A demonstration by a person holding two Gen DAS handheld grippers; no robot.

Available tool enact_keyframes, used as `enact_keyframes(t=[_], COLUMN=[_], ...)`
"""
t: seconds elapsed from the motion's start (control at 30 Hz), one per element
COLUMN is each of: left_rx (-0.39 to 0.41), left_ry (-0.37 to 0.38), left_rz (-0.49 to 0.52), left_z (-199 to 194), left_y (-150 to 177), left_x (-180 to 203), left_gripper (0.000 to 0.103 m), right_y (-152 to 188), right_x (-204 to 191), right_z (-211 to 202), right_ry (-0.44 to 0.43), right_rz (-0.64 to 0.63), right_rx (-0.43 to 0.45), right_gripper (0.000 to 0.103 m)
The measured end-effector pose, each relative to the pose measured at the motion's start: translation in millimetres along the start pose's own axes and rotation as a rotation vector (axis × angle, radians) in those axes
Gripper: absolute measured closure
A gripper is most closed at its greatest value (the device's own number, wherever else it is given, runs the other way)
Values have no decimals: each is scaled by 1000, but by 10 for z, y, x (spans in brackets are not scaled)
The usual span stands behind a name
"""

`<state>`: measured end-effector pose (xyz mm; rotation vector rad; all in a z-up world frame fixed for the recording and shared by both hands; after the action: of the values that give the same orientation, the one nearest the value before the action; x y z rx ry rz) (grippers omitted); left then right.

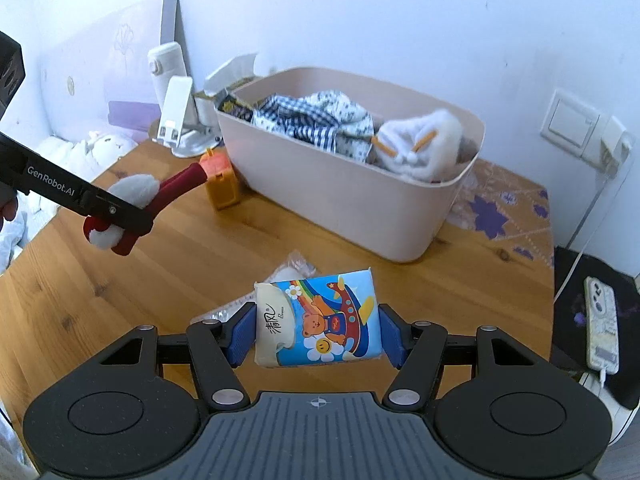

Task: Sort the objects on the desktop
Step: 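Carry both items into the beige basket and open both tools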

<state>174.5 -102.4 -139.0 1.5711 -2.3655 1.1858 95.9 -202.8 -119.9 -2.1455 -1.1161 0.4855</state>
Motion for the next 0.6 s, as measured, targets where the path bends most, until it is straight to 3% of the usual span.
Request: enact_keyframes(t=[0.6], left_rx=[139], left_ry=[5], left_rz=[34], left_z=[-199], left_y=[-743], left_x=[66], left_gripper=[63], right_y=[-532], right_x=[106], right_z=[-94], right_ry=[28], right_rz=[-95], right_rx=[88], right_gripper=[43])
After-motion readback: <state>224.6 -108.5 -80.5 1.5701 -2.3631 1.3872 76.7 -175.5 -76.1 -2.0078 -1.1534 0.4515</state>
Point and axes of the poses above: each gripper's, at about its wrist camera, not at the fingertips, and z roughly the way its jaws point, x to its right, y to its underside, the point moved 6 cm from there along z, roughly the way its jaws point, and after that the axes turned 5 degrees about x, right-handed, at the moved point
